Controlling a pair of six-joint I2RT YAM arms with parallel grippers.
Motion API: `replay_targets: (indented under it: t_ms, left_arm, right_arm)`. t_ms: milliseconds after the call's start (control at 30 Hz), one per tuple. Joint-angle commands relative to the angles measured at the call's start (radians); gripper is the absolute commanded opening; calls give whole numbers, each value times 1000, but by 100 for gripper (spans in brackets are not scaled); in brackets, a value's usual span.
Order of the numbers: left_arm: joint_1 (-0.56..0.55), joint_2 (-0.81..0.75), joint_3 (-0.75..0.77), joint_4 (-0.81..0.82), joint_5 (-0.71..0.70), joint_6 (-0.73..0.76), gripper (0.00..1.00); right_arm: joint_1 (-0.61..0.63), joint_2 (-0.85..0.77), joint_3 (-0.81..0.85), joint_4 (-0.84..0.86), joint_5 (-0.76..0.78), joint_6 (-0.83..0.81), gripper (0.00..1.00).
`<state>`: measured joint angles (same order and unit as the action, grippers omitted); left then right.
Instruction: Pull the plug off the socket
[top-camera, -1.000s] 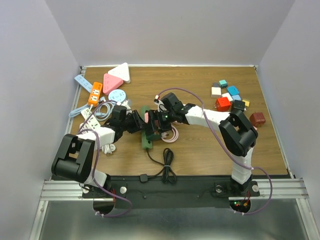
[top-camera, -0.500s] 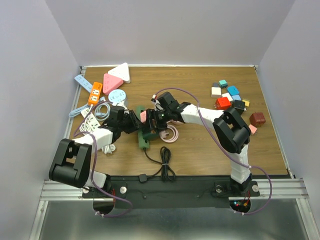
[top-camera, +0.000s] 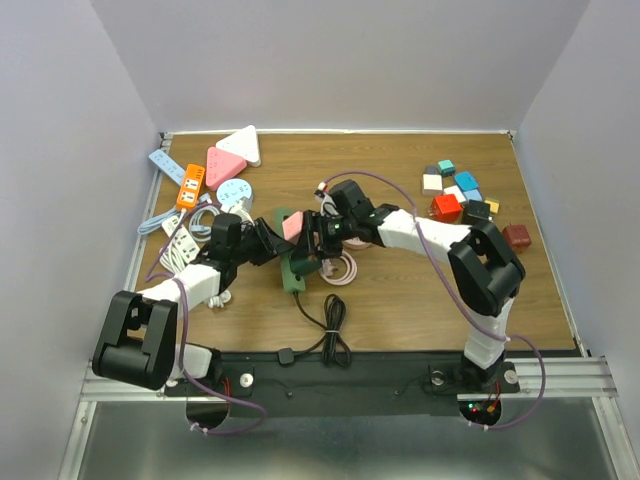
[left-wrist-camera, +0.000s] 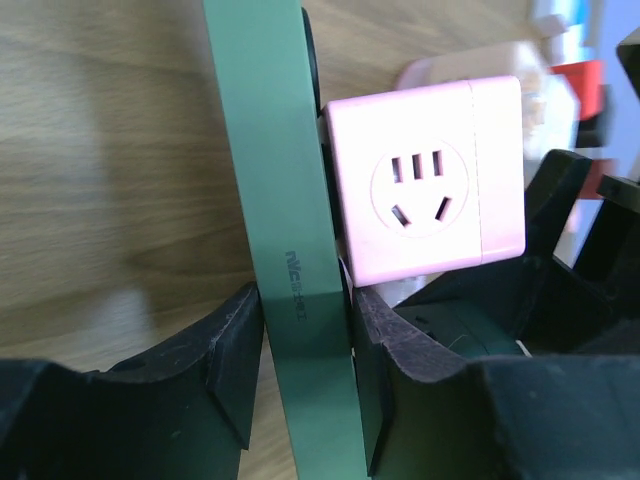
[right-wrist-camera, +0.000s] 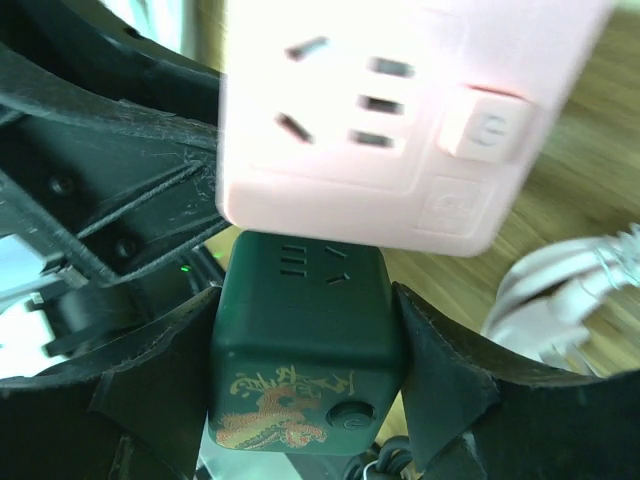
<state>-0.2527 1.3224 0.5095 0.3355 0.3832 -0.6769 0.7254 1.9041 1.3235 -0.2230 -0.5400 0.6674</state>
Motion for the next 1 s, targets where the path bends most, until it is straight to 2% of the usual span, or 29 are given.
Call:
replay_targets:
  t_ms: [0,233,400,600,767,800,833,867,967]
  left_arm:
    - [76,-35,-38,30,-64,57,0]
    - [98,-23,-34,34,-58,59,0]
    - [101,-26,-28,28,-61,57,0]
    - [101,-17,-14,31,-55,50,0]
    - [101,-17,10,43,-21,27,0]
    - [101,-18,14,42,-18,20,0]
    - [101,-29,18,46,-7,10,0]
    - [101,-35,20,46,0,4,0]
    - [101,-61,24,50,20,-21,0]
  right_arm:
    - [-106,-155,-27,16,-31,21,0]
    - [-162,-177,-43,4,-51,96,0]
    - [-159,-171,-40,-39,-42,118,0]
    - [-95,-146,-32,-52,-28,80,0]
    - [-24,-66,-4,-50,-18,69,1]
    - [-21,-60,0,-52,-14,69,18]
    - [-18,-48,12,-50,-11,67,29]
    - [-18,-43,20,-49,-9,66,38]
    - [-15,-22,48,-52,-18,52,55]
